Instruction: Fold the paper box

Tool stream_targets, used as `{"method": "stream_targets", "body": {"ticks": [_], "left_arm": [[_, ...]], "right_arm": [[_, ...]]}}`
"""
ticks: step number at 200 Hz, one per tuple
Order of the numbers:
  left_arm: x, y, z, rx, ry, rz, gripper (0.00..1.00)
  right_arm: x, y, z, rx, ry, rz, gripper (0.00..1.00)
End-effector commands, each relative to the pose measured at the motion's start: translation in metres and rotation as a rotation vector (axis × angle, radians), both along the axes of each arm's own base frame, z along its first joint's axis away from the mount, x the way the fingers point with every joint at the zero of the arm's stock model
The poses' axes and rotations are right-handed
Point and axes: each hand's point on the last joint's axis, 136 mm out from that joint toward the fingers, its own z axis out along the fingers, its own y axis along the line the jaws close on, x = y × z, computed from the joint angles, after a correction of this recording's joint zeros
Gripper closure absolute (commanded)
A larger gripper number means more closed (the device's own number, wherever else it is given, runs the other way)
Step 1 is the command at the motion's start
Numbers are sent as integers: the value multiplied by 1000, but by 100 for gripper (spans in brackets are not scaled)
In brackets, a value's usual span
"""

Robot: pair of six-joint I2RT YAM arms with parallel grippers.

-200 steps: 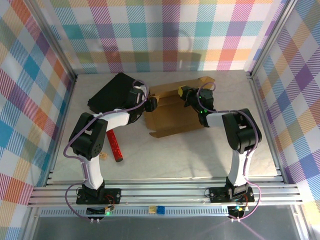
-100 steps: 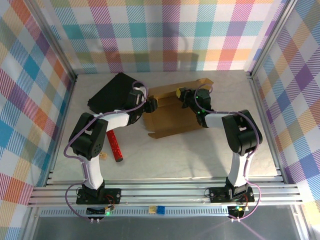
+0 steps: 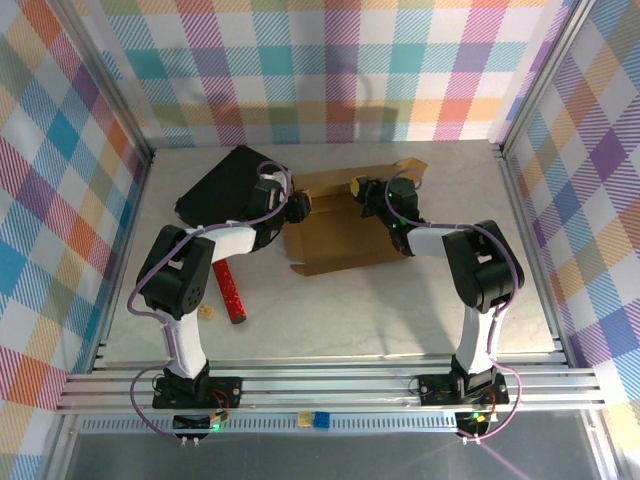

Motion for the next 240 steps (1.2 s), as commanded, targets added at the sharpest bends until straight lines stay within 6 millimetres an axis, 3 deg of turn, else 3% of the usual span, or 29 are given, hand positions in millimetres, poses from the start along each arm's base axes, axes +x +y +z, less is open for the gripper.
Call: {"method": "stream_targets", "body": {"ticks": [1, 82, 131, 206, 240], "left_arm": [[12, 1, 27, -84, -83, 36, 52], [20, -1, 26, -88, -69, 22, 64], [25, 6, 18, -21, -30, 53, 74], [34, 3, 2, 54, 6, 47, 62], [39, 2, 0, 111, 10, 43, 62]], "right_arm": [[-7, 10, -15, 2, 111, 3, 100], [-15, 21, -27, 14, 270, -4, 100], [-19, 25, -24, 8, 322, 1, 100], [-20, 29, -30, 2, 344, 8, 100], [-19, 29, -31, 3, 346, 7, 100]]}}
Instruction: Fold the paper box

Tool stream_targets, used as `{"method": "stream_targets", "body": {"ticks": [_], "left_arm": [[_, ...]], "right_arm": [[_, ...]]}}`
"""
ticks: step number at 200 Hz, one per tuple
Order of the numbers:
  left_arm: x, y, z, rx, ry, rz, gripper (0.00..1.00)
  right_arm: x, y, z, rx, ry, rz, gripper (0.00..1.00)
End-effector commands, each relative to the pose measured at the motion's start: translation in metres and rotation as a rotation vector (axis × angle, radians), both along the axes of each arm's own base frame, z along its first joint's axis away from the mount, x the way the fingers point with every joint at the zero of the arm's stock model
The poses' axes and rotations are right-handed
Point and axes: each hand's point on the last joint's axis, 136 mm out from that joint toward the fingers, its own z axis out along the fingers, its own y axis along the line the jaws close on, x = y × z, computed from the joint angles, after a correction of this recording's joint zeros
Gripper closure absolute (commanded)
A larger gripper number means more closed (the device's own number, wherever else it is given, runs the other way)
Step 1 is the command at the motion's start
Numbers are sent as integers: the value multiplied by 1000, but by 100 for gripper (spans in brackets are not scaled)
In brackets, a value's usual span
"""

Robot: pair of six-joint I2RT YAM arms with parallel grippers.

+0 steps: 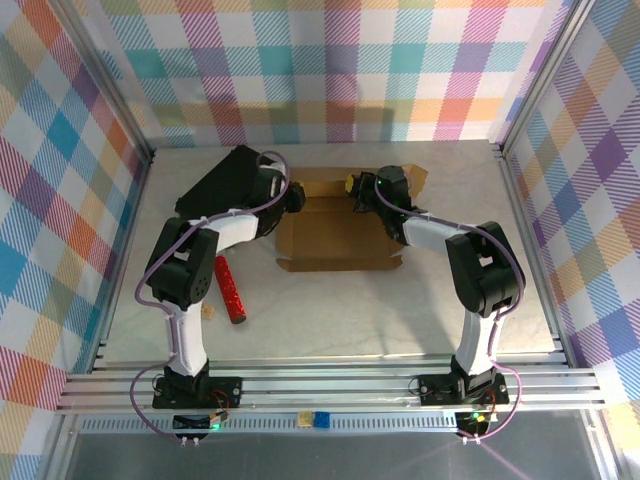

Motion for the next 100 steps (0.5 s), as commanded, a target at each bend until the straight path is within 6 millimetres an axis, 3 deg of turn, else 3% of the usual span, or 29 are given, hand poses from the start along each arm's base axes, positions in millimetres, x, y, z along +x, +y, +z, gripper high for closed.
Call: {"method": "stream_targets", "body": {"ticks": [1, 100], "left_arm": [[7, -5, 3, 48, -13, -15, 62], [9, 5, -11, 147, 26, 66, 78]], "right_arm": [[-21, 16, -31, -18, 133, 62, 100], [-18, 18, -29, -4, 150, 58, 100]]}}
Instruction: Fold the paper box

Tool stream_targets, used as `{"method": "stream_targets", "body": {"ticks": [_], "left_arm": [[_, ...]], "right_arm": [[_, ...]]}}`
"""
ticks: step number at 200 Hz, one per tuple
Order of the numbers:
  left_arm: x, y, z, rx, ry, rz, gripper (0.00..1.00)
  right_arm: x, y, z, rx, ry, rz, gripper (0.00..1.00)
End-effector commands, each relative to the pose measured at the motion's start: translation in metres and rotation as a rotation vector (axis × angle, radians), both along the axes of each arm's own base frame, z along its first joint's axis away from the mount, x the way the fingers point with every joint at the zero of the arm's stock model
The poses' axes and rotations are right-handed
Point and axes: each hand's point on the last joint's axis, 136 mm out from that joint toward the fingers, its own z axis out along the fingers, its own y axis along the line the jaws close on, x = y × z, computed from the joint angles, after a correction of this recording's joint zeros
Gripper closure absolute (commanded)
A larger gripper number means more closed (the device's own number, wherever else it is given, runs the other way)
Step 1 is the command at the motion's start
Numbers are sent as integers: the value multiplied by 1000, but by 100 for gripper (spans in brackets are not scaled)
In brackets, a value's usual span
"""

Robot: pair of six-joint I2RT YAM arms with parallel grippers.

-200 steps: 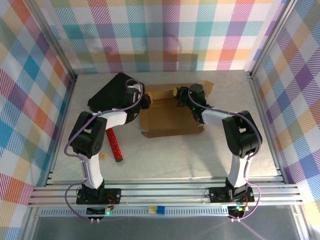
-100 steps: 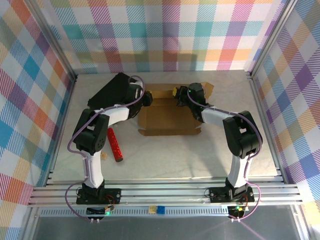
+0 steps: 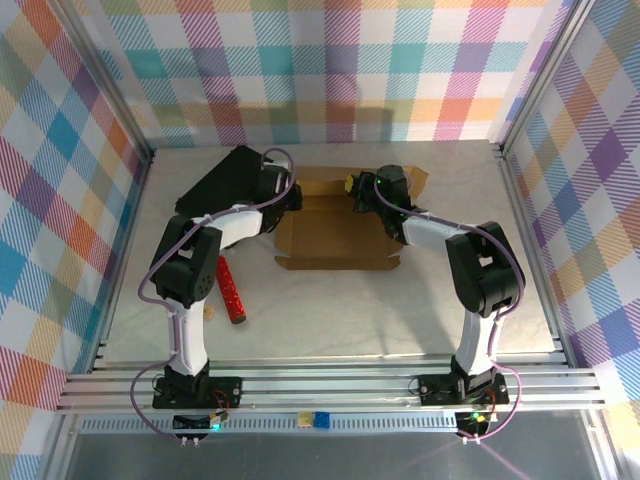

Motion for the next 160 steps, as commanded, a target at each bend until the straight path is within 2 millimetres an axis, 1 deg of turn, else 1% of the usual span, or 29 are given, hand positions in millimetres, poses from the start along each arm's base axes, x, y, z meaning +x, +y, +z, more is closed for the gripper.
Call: {"method": "stream_targets", "body": {"ticks": [1, 15, 31, 46, 56, 72, 85, 134, 160], "left_arm": [[3, -1, -6, 44, 12, 19, 78], [2, -1, -9, 59, 24, 19, 86], [1, 1, -15, 71, 37, 29, 90], [1, 3, -19, 78, 48, 42, 90], [2, 4, -21, 81, 52, 47, 87], [3, 5, -25, 86, 63, 57, 76], [4, 5, -30, 92, 79, 60, 72], [9, 5, -38, 81, 91, 77, 70], [12, 5, -42, 85, 97, 72, 75]], "right_arm": [[-19, 16, -30, -7, 138, 59, 100], [-18, 17, -28, 0, 137, 58, 100], [-18, 18, -27, 4, 141, 59, 100], [-17, 19, -24, 9, 138, 61, 100], [-17, 19, -23, 12, 140, 64, 100], [-17, 21, -23, 16, 142, 68, 100], [-17, 21, -23, 16, 144, 69, 100], [-14, 22, -23, 28, 141, 67, 100], [-13, 22, -22, 30, 140, 69, 100]]}}
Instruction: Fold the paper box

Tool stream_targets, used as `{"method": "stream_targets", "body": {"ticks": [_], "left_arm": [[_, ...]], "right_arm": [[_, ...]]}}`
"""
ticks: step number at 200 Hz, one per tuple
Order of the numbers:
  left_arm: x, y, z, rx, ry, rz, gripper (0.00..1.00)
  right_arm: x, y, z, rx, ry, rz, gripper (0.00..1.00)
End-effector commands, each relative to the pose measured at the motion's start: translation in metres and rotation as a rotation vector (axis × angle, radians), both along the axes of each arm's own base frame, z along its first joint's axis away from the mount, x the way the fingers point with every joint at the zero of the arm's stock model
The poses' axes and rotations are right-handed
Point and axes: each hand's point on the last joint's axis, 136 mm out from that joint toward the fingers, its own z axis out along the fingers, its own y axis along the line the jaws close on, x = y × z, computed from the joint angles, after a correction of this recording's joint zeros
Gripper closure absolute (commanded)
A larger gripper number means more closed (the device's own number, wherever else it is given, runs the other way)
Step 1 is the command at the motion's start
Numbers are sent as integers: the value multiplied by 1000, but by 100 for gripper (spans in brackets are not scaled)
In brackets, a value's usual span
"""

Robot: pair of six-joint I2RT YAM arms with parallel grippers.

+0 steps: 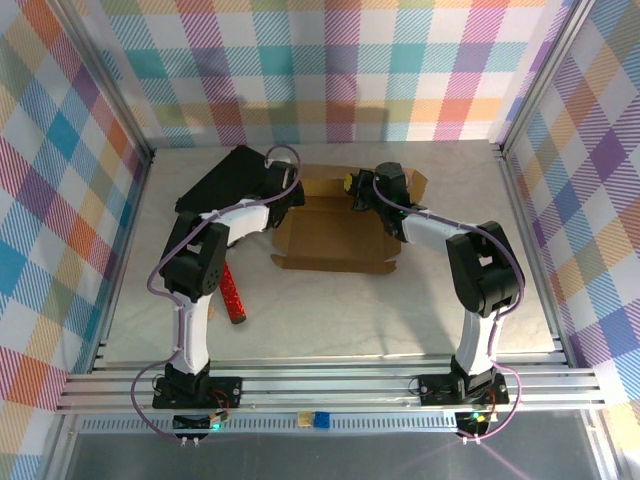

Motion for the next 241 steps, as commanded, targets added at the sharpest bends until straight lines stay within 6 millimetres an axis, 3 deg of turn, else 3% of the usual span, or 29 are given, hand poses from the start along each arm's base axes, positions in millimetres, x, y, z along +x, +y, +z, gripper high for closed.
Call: {"method": "stream_targets", "body": {"ticks": [1, 13, 33, 84, 112, 143, 175, 196, 241], "left_arm": [[-7, 3, -35, 34, 95, 1, 75], [-6, 3, -38, 38, 101, -2, 80], [-7, 4, -39, 46, 109, 0, 100], [-12, 12, -49, 66, 129, 36, 100], [-10, 14, -52, 52, 141, 50, 79], [-6, 12, -58, 43, 177, 50, 74], [-6, 13, -61, 37, 197, 51, 85], [-9, 16, -63, 48, 223, 48, 100], [-23, 22, -52, 76, 257, 40, 100]], "right_arm": [[-14, 20, -24, 33, 124, 67, 100], [-15, 19, -25, 33, 127, 66, 100], [-14, 19, -23, 34, 123, 63, 100], [-13, 20, -23, 32, 119, 63, 100], [-12, 20, -24, 38, 116, 59, 100], [-10, 20, -23, 48, 113, 56, 100], [-8, 21, -24, 54, 113, 53, 100], [-8, 20, -24, 58, 113, 51, 100], [-14, 14, -22, 12, 118, 51, 100]]}}
